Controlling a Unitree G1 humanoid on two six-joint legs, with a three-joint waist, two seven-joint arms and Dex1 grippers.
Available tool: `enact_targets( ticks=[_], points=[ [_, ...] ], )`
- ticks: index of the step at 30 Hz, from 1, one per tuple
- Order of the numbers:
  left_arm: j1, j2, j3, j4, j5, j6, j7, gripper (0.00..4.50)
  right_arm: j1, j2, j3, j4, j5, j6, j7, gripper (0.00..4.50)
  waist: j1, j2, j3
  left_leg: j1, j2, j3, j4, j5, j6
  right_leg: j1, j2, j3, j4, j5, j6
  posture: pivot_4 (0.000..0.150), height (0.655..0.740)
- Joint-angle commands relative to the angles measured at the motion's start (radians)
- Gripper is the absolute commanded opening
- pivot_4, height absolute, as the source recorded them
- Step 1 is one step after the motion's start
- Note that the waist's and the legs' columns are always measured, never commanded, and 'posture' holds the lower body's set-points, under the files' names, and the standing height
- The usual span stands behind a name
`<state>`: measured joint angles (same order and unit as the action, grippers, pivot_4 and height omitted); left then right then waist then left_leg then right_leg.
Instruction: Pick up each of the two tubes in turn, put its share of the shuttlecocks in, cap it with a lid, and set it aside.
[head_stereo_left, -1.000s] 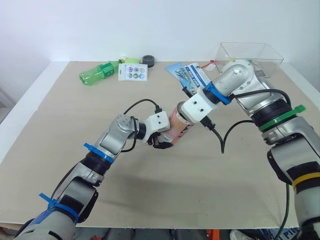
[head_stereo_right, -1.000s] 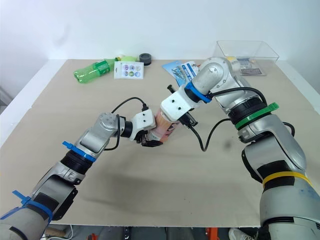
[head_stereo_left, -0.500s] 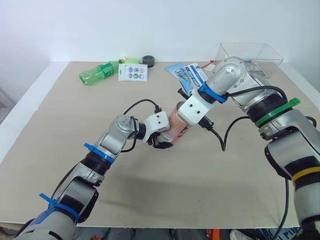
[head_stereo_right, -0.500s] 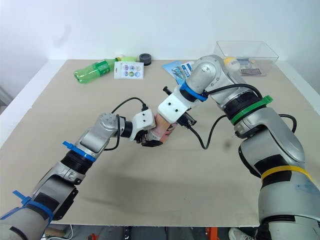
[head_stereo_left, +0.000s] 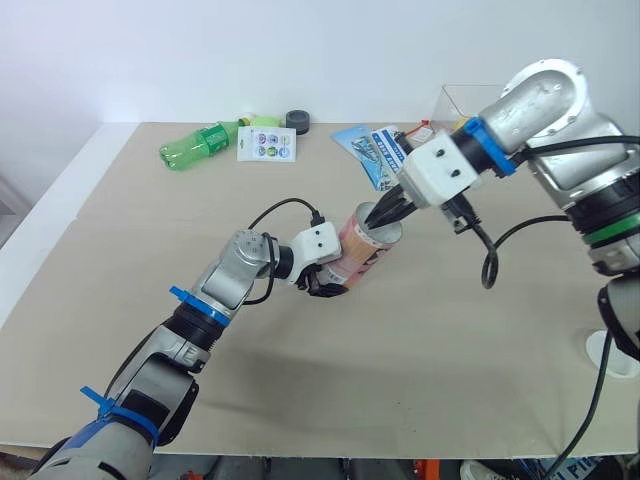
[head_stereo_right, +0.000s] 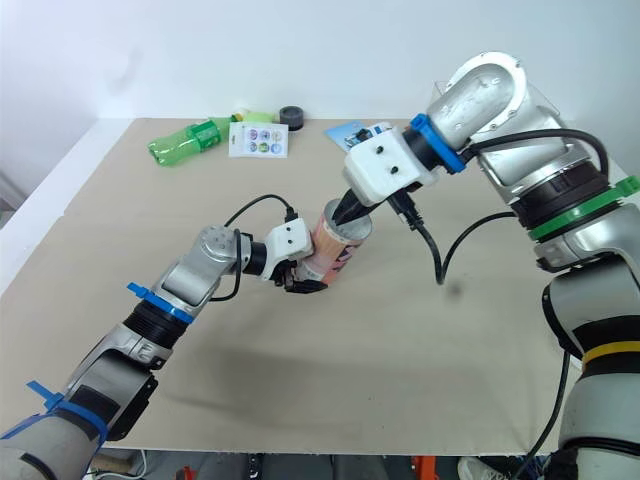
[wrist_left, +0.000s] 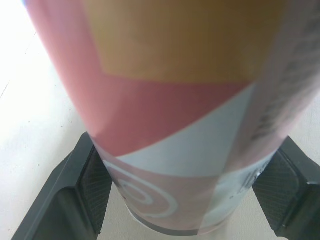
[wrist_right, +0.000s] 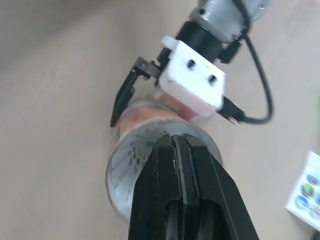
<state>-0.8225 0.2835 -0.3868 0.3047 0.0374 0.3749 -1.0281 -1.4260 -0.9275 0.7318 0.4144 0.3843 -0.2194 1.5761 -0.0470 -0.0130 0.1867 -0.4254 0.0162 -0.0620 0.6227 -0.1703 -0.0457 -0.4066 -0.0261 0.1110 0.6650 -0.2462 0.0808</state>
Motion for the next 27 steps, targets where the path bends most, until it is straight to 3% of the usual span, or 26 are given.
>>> enact_targets(
  ticks=[1, 6, 7, 8, 11, 15, 20, 21, 27],
  points=[
    [-0.007, -0.020, 0.013, 0.005, -0.014, -0.013, 0.014, 3.62, 0.041, -0.024, -0.184, -0.012, 0.087, 0.146, 0.020, 0.06, 0.001, 0.000, 0.000, 0.000, 0.000, 0.000, 0.000, 0.000, 0.000, 0.000, 0.000, 0.000, 0.000, 0.000, 0.000, 0.150, 0.7400],
    [0.046, -0.048, 0.065, 0.016, -0.054, -0.071, 0.056, 3.62, 0.278, 0.004, -0.550, -0.077, 0.329, 0.481, -0.219, 0.06, 0.002, -0.002, 0.000, -0.001, -0.001, -0.002, 0.000, 0.000, 0.000, 0.001, -0.002, -0.001, 0.000, 0.003, -0.005, 0.150, 0.7400],
    [0.056, -0.054, 0.076, 0.015, -0.066, -0.083, 0.058, 3.62, 0.316, 0.012, -0.610, -0.094, 0.366, 0.544, -0.264, 0.67, 0.002, -0.002, 0.000, -0.002, -0.001, -0.002, 0.000, 0.000, 0.000, 0.001, -0.002, -0.001, 0.000, 0.003, -0.006, 0.150, 0.7400],
    [0.065, -0.060, 0.087, 0.013, -0.078, -0.084, 0.062, 3.62, 0.347, 0.019, -0.656, -0.110, 0.385, 0.580, -0.295, 0.91, 0.002, -0.001, 0.001, -0.002, -0.001, -0.002, 0.000, 0.000, 0.000, 0.000, -0.002, -0.001, 0.000, 0.003, -0.006, 0.150, 0.7400],
    [0.121, -0.076, 0.127, 0.021, -0.104, -0.170, 0.094, 3.62, 0.528, 0.053, -0.817, -0.144, 0.360, 0.546, -0.460, 2.35, 0.002, -0.001, 0.001, -0.002, -0.001, -0.002, 0.000, 0.000, 0.000, 0.000, -0.002, -0.001, 0.000, 0.003, -0.007, 0.150, 0.7400],
    [0.206, -0.106, 0.180, 0.004, -0.170, -0.264, 0.102, 3.62, 0.758, 0.068, -0.911, -0.286, 0.340, 0.586, -0.544, 4.35, 0.001, -0.001, 0.001, -0.002, -0.001, -0.002, -0.001, 0.000, 0.001, 0.000, -0.002, -0.001, 0.000, 0.003, -0.006, 0.150, 0.7400],
    [0.297, -0.122, 0.179, 0.006, -0.187, -0.365, 0.094, 3.62, 0.968, 0.081, -0.950, -0.412, 0.262, 0.565, -0.621, 4.43, -0.002, 0.000, 0.001, -0.001, -0.001, 0.000, 0.000, 0.000, 0.001, 0.000, -0.001, 0.000, 0.000, 0.003, -0.004, 0.150, 0.7400],
    [0.311, -0.121, 0.168, 0.006, -0.181, -0.386, 0.090, 3.62, 1.006, 0.087, -0.957, -0.426, 0.245, 0.550, -0.628, 4.43, -0.001, 0.000, 0.001, 0.000, -0.001, 0.000, 0.002, 0.001, 0.002, 0.001, 0.000, 0.001, 0.000, 0.003, 0.002, 0.150, 0.7400],
    [0.327, -0.110, 0.107, -0.004, -0.145, -0.450, 0.057, 3.62, 1.172, 0.056, -1.021, -0.458, 0.231, 0.589, -0.621, 4.43, 0.000, -0.001, 0.000, 0.001, -0.001, 0.001, 0.005, 0.002, 0.003, 0.003, 0.000, 0.002, 0.000, 0.003, -0.001, 0.150, 0.7400]
  ],
)
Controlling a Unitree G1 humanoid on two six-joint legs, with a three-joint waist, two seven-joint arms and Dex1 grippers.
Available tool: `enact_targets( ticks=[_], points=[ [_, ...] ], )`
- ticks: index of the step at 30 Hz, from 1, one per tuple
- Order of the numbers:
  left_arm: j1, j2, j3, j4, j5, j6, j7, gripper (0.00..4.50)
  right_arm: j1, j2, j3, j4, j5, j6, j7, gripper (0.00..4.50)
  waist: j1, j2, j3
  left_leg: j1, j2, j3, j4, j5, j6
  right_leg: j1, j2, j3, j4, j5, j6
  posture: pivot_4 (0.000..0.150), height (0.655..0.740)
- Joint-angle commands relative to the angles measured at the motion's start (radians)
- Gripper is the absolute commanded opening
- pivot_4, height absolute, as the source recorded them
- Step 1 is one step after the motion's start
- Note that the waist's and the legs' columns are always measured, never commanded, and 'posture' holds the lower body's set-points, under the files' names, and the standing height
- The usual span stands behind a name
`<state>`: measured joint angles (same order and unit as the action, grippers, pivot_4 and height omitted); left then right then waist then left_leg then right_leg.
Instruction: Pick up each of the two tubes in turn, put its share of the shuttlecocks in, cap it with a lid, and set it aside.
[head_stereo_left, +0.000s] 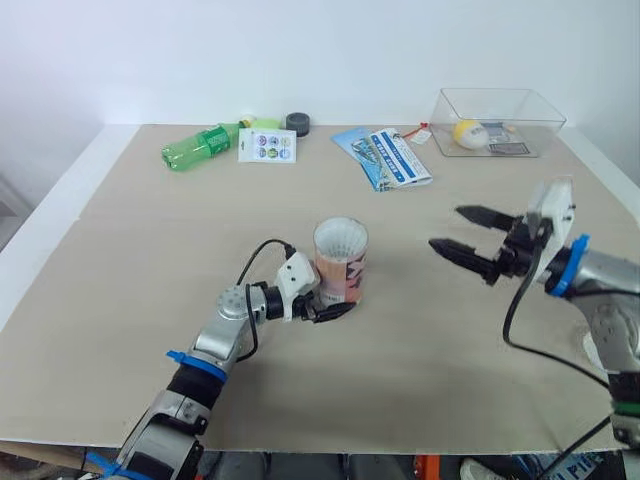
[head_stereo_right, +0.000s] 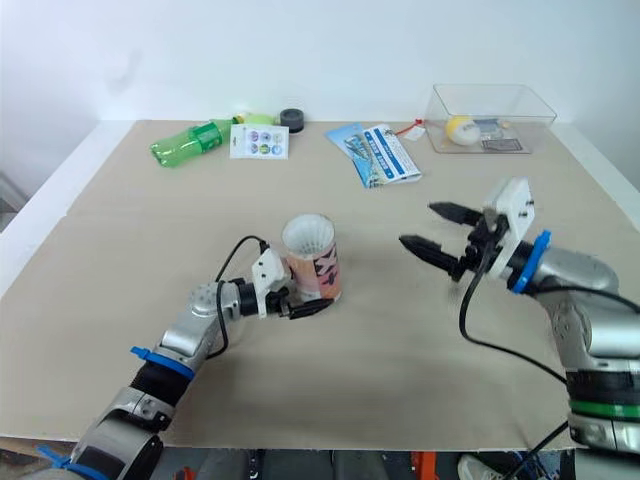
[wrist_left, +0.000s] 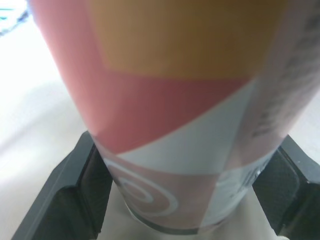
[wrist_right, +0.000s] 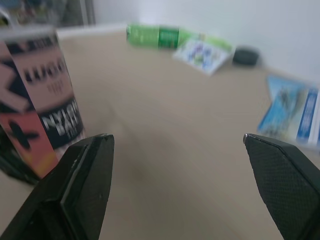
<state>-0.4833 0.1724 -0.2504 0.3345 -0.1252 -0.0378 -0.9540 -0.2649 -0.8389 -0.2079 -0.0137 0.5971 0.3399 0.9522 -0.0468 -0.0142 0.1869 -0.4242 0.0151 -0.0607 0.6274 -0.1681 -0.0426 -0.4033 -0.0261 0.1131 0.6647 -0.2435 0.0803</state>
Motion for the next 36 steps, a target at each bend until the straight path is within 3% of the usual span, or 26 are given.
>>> enact_targets(
  ticks=[1, 10, 17, 25, 36],
  points=[
    [-0.014, 0.003, -0.038, -0.035, 0.025, -0.045, -0.019, 3.62, 0.025, -0.046, -0.102, -0.022, 0.029, 0.049, 0.007, 4.43, 0.000, 0.000, 0.000, 0.000, 0.000, 0.001, 0.000, 0.000, 0.000, 0.000, 0.000, 0.001, 0.000, 0.000, 0.000, 0.150, 0.7400],
    [-0.020, -0.027, -0.081, -0.052, 0.046, -0.048, 0.010, 3.62, 0.267, -0.323, -0.163, 0.143, -0.160, 0.061, 0.148, 4.43, 0.000, 0.000, 0.000, 0.000, 0.000, 0.002, 0.001, 0.000, 0.000, 0.000, 0.000, 0.001, -0.001, 0.000, 0.000, 0.150, 0.7400],
    [0.013, -0.051, -0.106, -0.098, 0.033, -0.014, 0.017, 3.62, 0.317, -0.475, -0.174, 0.303, -0.262, 0.040, 0.242, 4.43, -0.009, 0.000, 0.000, 0.001, 0.000, 0.004, 0.001, 0.000, 0.000, -0.001, 0.000, 0.003, 0.000, 0.000, 0.000, 0.150, 0.7400],
    [0.041, -0.059, -0.113, -0.131, 0.036, 0.013, 0.045, 3.62, 0.324, -0.527, -0.166, 0.304, -0.286, 0.138, 0.296, 4.43, -0.009, -0.001, 0.001, 0.001, 0.000, 0.004, 0.001, 0.000, 0.000, -0.001, 0.000, 0.004, 0.000, 0.000, 0.000, 0.150, 0.7400],
    [0.043, -0.059, -0.120, -0.137, 0.034, 0.031, 0.057, 3.62, 0.311, -0.502, -0.100, 0.294, -0.320, 0.216, 0.306, 4.43, -0.009, -0.001, 0.001, 0.001, 0.000, 0.004, 0.001, 0.000, 0.000, -0.001, 0.000, 0.004, -0.001, 0.000, 0.000, 0.150, 0.7400]
  ],
)
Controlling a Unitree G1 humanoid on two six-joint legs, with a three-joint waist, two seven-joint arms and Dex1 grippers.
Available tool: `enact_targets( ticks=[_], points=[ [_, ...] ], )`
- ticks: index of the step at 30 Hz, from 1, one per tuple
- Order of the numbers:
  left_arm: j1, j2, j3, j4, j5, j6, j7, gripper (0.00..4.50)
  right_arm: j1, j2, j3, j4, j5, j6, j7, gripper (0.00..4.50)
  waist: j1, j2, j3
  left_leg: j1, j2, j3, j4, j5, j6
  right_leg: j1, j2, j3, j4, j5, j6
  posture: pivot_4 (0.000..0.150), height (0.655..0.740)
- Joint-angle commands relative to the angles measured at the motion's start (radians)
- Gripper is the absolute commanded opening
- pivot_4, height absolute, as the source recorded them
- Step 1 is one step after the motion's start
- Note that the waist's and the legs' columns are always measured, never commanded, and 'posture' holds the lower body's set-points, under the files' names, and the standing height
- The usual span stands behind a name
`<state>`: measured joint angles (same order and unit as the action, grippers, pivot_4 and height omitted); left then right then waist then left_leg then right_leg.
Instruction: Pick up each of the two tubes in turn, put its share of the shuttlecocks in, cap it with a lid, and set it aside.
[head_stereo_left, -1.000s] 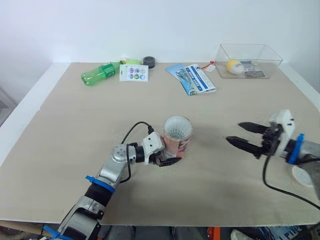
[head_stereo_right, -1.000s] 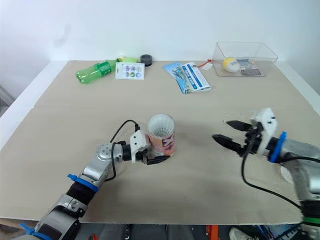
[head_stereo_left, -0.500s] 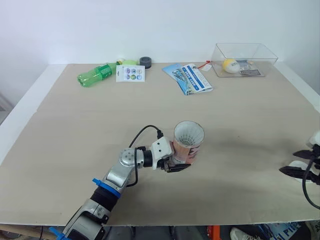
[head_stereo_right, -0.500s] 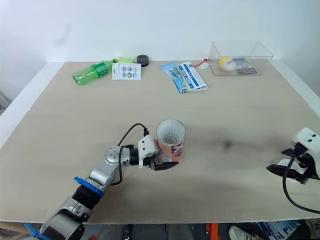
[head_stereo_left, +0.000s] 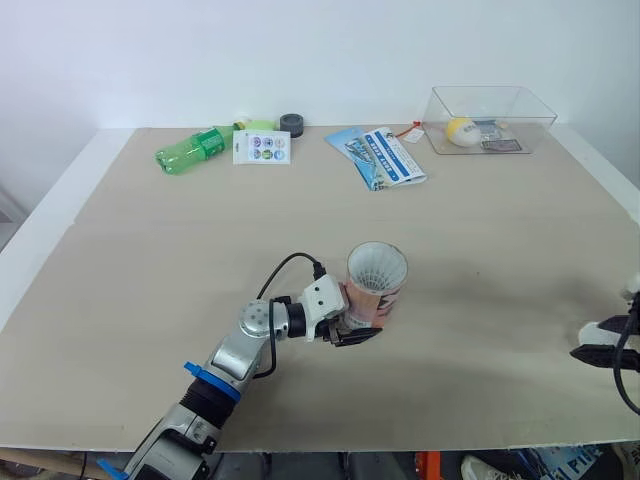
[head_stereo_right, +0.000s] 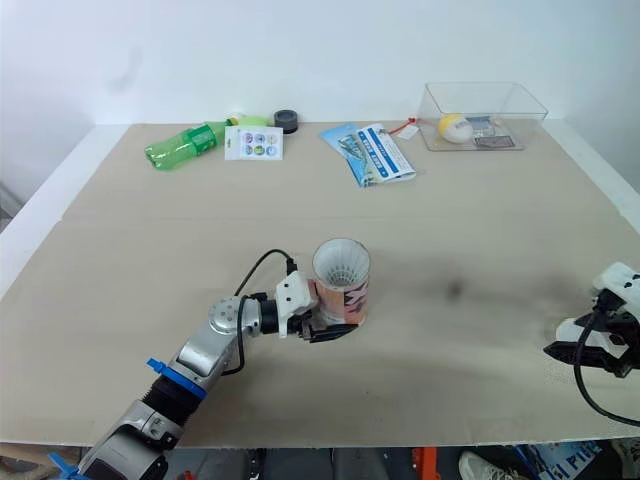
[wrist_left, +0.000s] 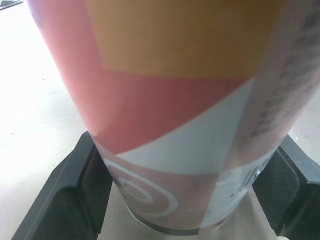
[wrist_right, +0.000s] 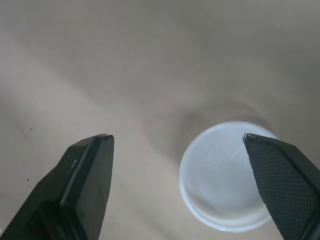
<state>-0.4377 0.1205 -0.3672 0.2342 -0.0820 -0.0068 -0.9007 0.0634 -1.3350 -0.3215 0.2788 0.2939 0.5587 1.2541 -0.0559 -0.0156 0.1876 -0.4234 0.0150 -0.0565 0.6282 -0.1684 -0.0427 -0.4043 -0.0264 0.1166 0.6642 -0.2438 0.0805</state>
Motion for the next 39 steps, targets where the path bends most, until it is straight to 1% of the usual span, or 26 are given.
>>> enact_targets(
  ticks=[1, 2, 4, 6, 8, 9, 10, 19, 23, 29, 34, 37, 39],
  points=[
    [-0.003, -0.006, -0.004, -0.037, -0.009, 0.001, 0.002, 3.62, -0.019, -0.005, 0.020, 0.002, -0.017, -0.001, 0.009, 4.21, 0.000, 0.000, 0.000, 0.000, 0.000, 0.000, 0.000, 0.000, 0.000, 0.000, 0.000, 0.000, 0.000, 0.000, 0.000, 0.150, 0.7400],
    [-0.003, -0.006, -0.005, -0.038, -0.009, 0.003, 0.003, 3.62, -0.019, -0.010, 0.031, 0.004, -0.026, -0.004, 0.008, 3.92, 0.000, 0.000, 0.000, 0.000, 0.000, 0.000, 0.000, 0.000, 0.000, 0.000, 0.000, 0.000, 0.000, 0.000, 0.000, 0.150, 0.7400],
    [-0.004, -0.009, -0.005, -0.037, -0.009, 0.005, 0.006, 3.62, -0.019, -0.018, 0.048, 0.012, -0.040, -0.011, 0.011, 3.12, 0.000, 0.000, 0.000, 0.000, 0.000, 0.000, 0.000, 0.000, 0.000, 0.000, 0.000, 0.000, 0.000, 0.000, 0.000, 0.150, 0.7400],
    [-0.005, -0.010, -0.005, -0.036, -0.010, 0.007, 0.008, 3.62, -0.033, -0.016, 0.057, 0.026, -0.050, -0.021, 0.008, 2.00, 0.000, 0.000, 0.000, 0.000, 0.000, 0.000, 0.000, 0.000, 0.000, 0.000, 0.000, 0.000, 0.000, 0.000, 0.000, 0.150, 0.7400],
    [-0.005, -0.013, -0.006, -0.034, -0.010, 0.008, 0.008, 3.62, -0.054, -0.018, 0.076, 0.047, -0.064, -0.035, 0.008, 1.05, 0.000, 0.000, 0.000, 0.000, 0.000, 0.000, 0.000, 0.000, 0.000, 0.000, 0.000, 0.000, 0.000, 0.000, 0.000, 0.150, 0.7400],
    [-0.006, -0.013, -0.008, -0.033, -0.009, 0.008, 0.008, 3.62, -0.064, -0.019, 0.084, 0.057, -0.069, -0.039, 0.011, 0.44, 0.000, 0.000, 0.000, 0.000, 0.000, 0.000, 0.000, 0.000, 0.000, 0.000, 0.000, 0.000, 0.000, 0.000, 0.000, 0.150, 0.7400],
    [-0.006, -0.014, -0.010, -0.031, -0.008, 0.008, 0.008, 3.62, -0.075, -0.017, 0.090, 0.063, -0.070, -0.038, 0.014, 0.05, 0.000, 0.000, 0.000, 0.000, 0.000, 0.000, 0.000, 0.000, 0.000, 0.000, 0.000, 0.000, 0.000, 0.000, 0.000, 0.150, 0.7400],
    [-0.026, -0.017, -0.006, 0.002, -0.007, -0.001, 0.013, 3.62, -0.145, -0.003, 0.129, 0.086, -0.096, -0.106, 0.017, 0.05, -0.001, 0.000, 0.000, 0.000, 0.000, 0.000, 0.000, 0.000, 0.000, 0.000, 0.000, 0.000, 0.000, 0.000, 0.000, 0.150, 0.7400],
    [-0.040, -0.021, 0.009, 0.031, -0.013, -0.014, 0.021, 3.62, -0.173, -0.009, 0.139, 0.059, -0.109, -0.148, 0.018, 0.05, -0.001, 0.001, 0.000, 0.000, 0.000, 0.000, 0.000, 0.000, 0.000, 0.000, 0.000, 0.000, 0.000, 0.000, 0.000, 0.150, 0.7400],
    [-0.077, -0.023, 0.046, 0.126, -0.013, -0.067, 0.045, 3.62, -0.273, -0.068, 0.141, -0.142, -0.084, -0.123, 0.069, 0.05, -0.005, 0.004, 0.000, 0.000, 0.000, 0.001, 0.000, 0.000, 0.000, -0.001, 0.000, 0.000, 0.000, 0.000, 0.000, 0.150, 0.7400],
    [-0.103, -0.026, 0.057, 0.184, -0.008, -0.093, 0.048, 3.62, -0.422, -0.119, 0.189, -0.261, -0.088, -0.163, 0.134, 0.05, -0.004, 0.008, -0.001, 0.000, 0.000, 0.000, 0.000, 0.000, 0.000, -0.001, 0.000, 0.000, 0.000, 0.000, 0.000, 0.150, 0.7400],
    [-0.130, -0.036, 0.071, 0.231, -0.012, -0.093, 0.053, 3.62, -0.610, -0.100, 0.276, -0.306, -0.093, -0.197, 0.194, 0.05, -0.005, 0.007, -0.001, 0.000, 0.000, 0.001, 0.000, 0.000, -0.001, -0.001, 0.000, 0.000, 0.000, 0.000, 0.000, 0.150, 0.7400],
    [-0.144, -0.046, 0.079, 0.254, -0.023, -0.092, 0.044, 3.62, -0.754, -0.050, 0.353, -0.307, -0.117, -0.253, 0.243, 0.05, -0.010, 0.007, -0.001, 0.000, 0.000, 0.001, -0.001, 0.000, -0.001, -0.002, -0.001, 0.000, 0.000, 0.000, 0.000, 0.150, 0.7400]
  ],
)
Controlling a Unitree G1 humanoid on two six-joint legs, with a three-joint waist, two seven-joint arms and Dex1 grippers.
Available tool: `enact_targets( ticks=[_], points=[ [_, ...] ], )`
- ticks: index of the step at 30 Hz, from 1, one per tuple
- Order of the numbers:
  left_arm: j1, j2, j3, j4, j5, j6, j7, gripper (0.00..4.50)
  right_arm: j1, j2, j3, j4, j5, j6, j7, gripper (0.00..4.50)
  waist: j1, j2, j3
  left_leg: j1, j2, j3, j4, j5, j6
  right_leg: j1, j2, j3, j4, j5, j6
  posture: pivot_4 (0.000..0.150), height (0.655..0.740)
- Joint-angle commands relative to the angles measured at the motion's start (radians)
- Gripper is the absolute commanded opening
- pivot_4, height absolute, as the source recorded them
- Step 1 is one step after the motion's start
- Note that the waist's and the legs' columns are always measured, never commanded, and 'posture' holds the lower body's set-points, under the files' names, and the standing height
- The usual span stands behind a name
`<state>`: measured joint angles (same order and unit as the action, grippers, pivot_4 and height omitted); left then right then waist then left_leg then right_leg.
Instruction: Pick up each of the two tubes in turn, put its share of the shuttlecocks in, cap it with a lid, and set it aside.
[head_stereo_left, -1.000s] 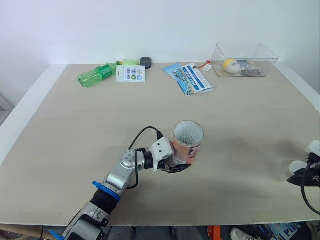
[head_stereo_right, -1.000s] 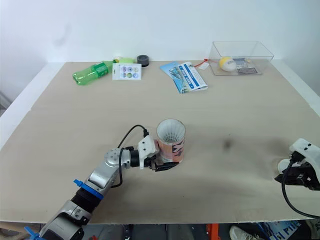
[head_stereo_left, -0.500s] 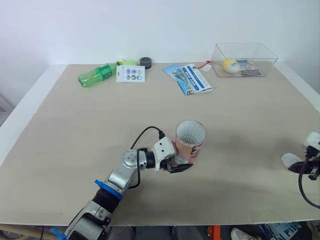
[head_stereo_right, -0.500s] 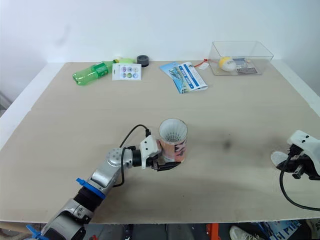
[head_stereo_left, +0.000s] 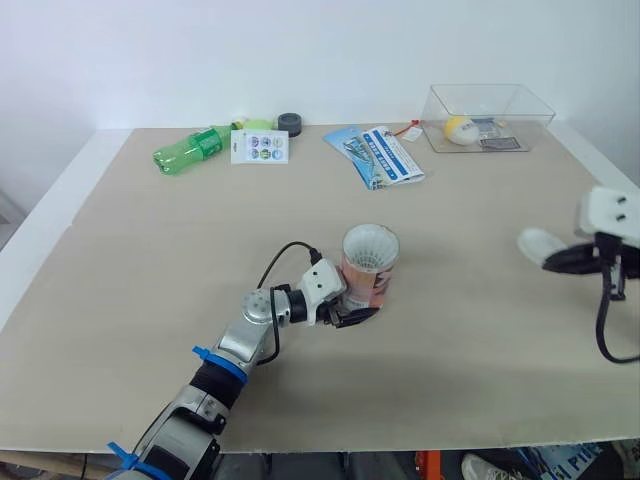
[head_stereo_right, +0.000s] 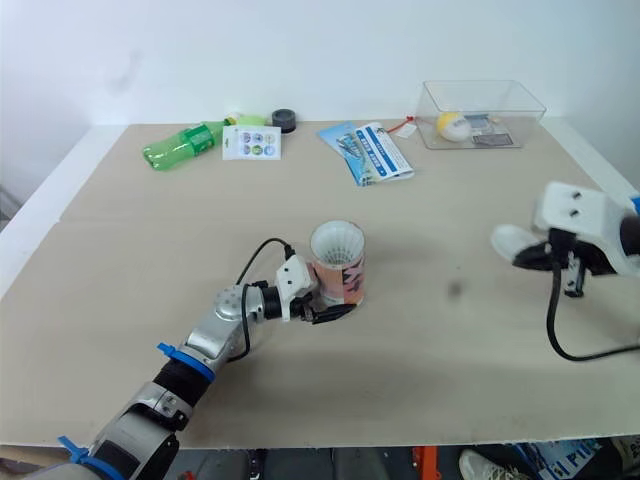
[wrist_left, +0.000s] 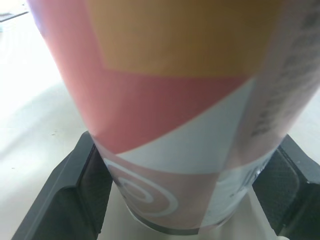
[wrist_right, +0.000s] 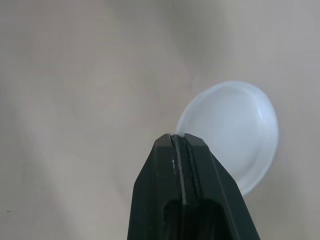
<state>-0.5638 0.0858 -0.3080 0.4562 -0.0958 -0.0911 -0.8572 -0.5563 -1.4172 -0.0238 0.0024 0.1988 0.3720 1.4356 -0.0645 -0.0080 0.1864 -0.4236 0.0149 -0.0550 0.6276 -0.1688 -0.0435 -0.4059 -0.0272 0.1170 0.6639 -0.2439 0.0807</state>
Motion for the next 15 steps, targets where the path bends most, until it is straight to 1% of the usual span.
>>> enact_targets(
  ticks=[1, 4, 6, 9, 11, 15],
  points=[
    [-0.022, -0.015, 0.021, 0.039, -0.012, -0.010, -0.005, 3.62, -0.194, 0.059, 0.086, -0.024, -0.030, -0.090, 0.082, 0.05, -0.002, -0.001, 0.001, 0.000, 0.000, -0.001, 0.000, 0.000, 0.000, 0.000, 0.000, 0.000, 0.000, 0.000, 0.000, 0.150, 0.7400],
    [-0.027, -0.025, 0.022, 0.045, -0.031, 0.004, -0.043, 3.62, -0.411, 0.195, 0.186, 0.010, -0.025, -0.172, 0.162, 0.05, -0.011, -0.002, 0.001, 0.000, 0.000, 0.000, -0.001, 0.000, 0.000, 0.000, 0.000, 0.000, 0.000, 0.000, 0.000, 0.150, 0.7400],
    [-0.030, -0.025, 0.020, 0.052, -0.030, 0.008, -0.061, 3.62, -0.515, 0.255, 0.257, 0.048, -0.001, -0.225, 0.178, 0.05, -0.014, -0.002, 0.001, 0.000, 0.000, 0.000, -0.001, 0.000, 0.000, -0.001, 0.000, 0.000, 0.000, 0.000, 0.000, 0.150, 0.7400],
    [-0.028, -0.019, 0.019, 0.050, -0.023, 0.013, -0.076, 3.62, -0.622, 0.295, 0.387, 0.097, 0.061, -0.314, 0.179, 0.05, -0.008, -0.003, 0.002, -0.001, 0.000, -0.003, -0.004, 0.000, -0.001, -0.001, 0.001, -0.002, 0.000, 0.001, 0.003, 0.150, 0.7400],
    [-0.026, -0.015, 0.020, 0.046, -0.017, 0.016, -0.077, 3.62, -0.684, 0.300, 0.480, 0.130, 0.085, -0.385, 0.179, 0.05, -0.007, -0.003, 0.002, -0.001, 0.000, -0.003, -0.006, -0.001, -0.002, -0.001, 0.000, -0.002, 0.000, -0.001, 0.003, 0.150, 0.7400],
    [-0.031, 0.011, 0.005, 0.046, 0.034, 0.036, -0.045, 3.62, -0.773, 0.299, 0.604, 0.180, 0.130, -0.475, 0.179, 0.05, -0.008, -0.003, 0.002, -0.001, 0.000, -0.003, -0.007, -0.003, -0.004, -0.001, 0.000, -0.002, 0.000, -0.004, 0.003, 0.150, 0.7400]
  ],
)
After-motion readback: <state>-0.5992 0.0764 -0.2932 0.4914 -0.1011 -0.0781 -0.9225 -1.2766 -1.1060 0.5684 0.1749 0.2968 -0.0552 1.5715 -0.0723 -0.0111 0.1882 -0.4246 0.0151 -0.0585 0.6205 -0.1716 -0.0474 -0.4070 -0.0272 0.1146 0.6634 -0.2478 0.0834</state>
